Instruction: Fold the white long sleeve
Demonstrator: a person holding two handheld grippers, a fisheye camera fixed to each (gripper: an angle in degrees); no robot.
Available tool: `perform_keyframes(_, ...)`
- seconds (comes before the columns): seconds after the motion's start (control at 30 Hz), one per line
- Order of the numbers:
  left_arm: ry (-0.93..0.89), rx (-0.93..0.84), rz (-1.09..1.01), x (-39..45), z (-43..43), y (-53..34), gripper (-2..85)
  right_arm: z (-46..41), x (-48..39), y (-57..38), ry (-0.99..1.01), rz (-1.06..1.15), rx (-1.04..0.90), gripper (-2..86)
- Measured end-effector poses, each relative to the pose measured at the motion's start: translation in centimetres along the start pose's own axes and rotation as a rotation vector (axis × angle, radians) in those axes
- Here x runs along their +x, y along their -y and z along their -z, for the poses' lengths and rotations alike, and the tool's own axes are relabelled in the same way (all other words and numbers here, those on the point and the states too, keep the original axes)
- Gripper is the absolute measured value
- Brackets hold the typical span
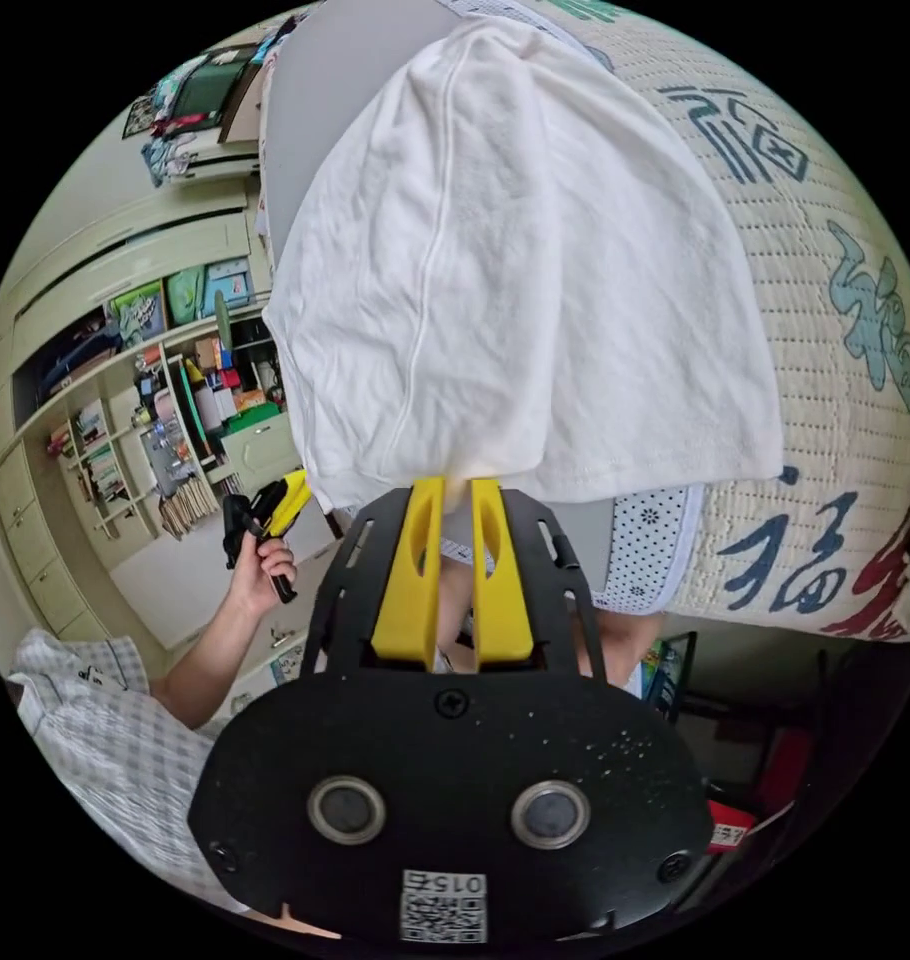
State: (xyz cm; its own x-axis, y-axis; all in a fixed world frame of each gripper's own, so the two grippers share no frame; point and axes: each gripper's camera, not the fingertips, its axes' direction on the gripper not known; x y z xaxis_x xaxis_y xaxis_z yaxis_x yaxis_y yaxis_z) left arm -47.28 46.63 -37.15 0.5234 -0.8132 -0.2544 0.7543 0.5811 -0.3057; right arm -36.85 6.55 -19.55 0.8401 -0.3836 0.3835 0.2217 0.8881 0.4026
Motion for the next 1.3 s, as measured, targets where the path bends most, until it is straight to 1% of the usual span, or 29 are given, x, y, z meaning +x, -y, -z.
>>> perform_keyframes(0.1,-0.036,0.003,-0.033,-0.3,0.3,0.7,0.3,-1.8,-1.1,-2.2,0.059,-0.009,0.016,1.3)
perform_keyframes(0.23,-0.105,0.024,-0.049,-0.2,1.3,1.3,-0.6,-2.3,-2.9,-6.2,0.191,-0.014,0.074,0.3)
perform_keyframes(0.37,-0.303,0.14,-0.061,1.6,3.0,3.7,-0.8,0.1,-6.4,-8.1,0.314,0.002,0.174,0.1)
perform_keyframes(0.43,-0.379,0.162,-0.143,4.0,2.8,7.3,-0.9,2.4,-9.3,-6.0,0.348,0.056,0.24,0.1)
perform_keyframes(0.5,-0.447,0.19,-0.295,9.1,1.8,14.1,-0.8,5.1,-13.6,-1.6,0.314,0.127,0.302,0.2)
perform_keyframes(0.57,-0.473,0.252,-0.413,13.3,1.3,18.9,-0.7,8.7,-20.7,4.6,0.25,0.224,0.446,0.5)
perform_keyframes(0.6,-0.483,0.282,-0.448,15.5,0.9,21.4,-0.5,9.3,-22.4,5.8,0.228,0.244,0.476,0.6)
perform_keyframes(0.63,-0.488,0.291,-0.469,16.4,0.8,22.3,-0.5,10.0,-25.6,7.4,0.156,0.28,0.501,0.9)
perform_keyframes(0.67,-0.474,0.284,-0.516,17.9,0.7,23.2,-0.2,10.1,-28.3,7.7,0.059,0.312,0.494,1.3)
perform_keyframes(0.73,-0.406,0.246,-0.587,18.7,0.8,22.8,0.4,9.4,-30.5,5.6,-0.036,0.385,0.468,2.0)
perform_keyframes(0.77,-0.337,0.214,-0.622,18.2,0.8,21.7,1.0,8.4,-30.3,3.3,-0.07,0.416,0.442,2.7)
perform_keyframes(0.8,-0.254,0.177,-0.618,16.7,0.7,20.4,1.6,7.7,-29.8,2.0,-0.085,0.417,0.423,3.3)
perform_keyframes(0.83,-0.213,0.158,-0.604,15.7,0.6,19.6,2.2,6.1,-28.2,-0.6,-0.114,0.398,0.378,4.6)
perform_keyframes(0.9,-0.055,0.068,-0.456,9.7,0.1,16.3,4.9,3.2,-24.4,-4.8,-0.145,0.308,0.299,5.8)
perform_keyframes(0.93,-0.019,0.044,-0.409,8.0,0.0,15.4,5.7,0.9,-21.5,-7.8,-0.158,0.235,0.23,7.0)
perform_keyframes(1.0,0.106,-0.032,-0.222,1.7,-0.2,11.4,7.5,-2.2,-17.7,-12.3,-0.179,0.118,0.141,8.3)
perform_keyframes(1.07,0.133,-0.041,-0.115,-1.8,0.1,8.5,7.8,-5.4,-14.2,-18.0,-0.214,-0.011,0.06,9.8)
perform_keyframes(1.1,0.131,-0.037,-0.061,-3.5,0.3,6.9,7.9,-6.0,-13.7,-19.3,-0.219,-0.036,0.051,9.9)
perform_keyframes(1.17,0.121,-0.034,-0.034,-4.9,0.3,5.3,8.0,-7.6,-12.7,-23.2,-0.237,-0.105,0.037,10.2)
perform_keyframes(1.23,0.108,-0.069,-0.065,-5.3,-0.5,4.8,8.1,-8.2,-13.0,-24.8,-0.201,-0.123,0.048,10.3)
perform_keyframes(1.3,0.066,-0.137,-0.155,-4.6,-1.9,5.1,7.7,-8.4,-13.6,-25.7,-0.167,-0.151,0.058,10.2)
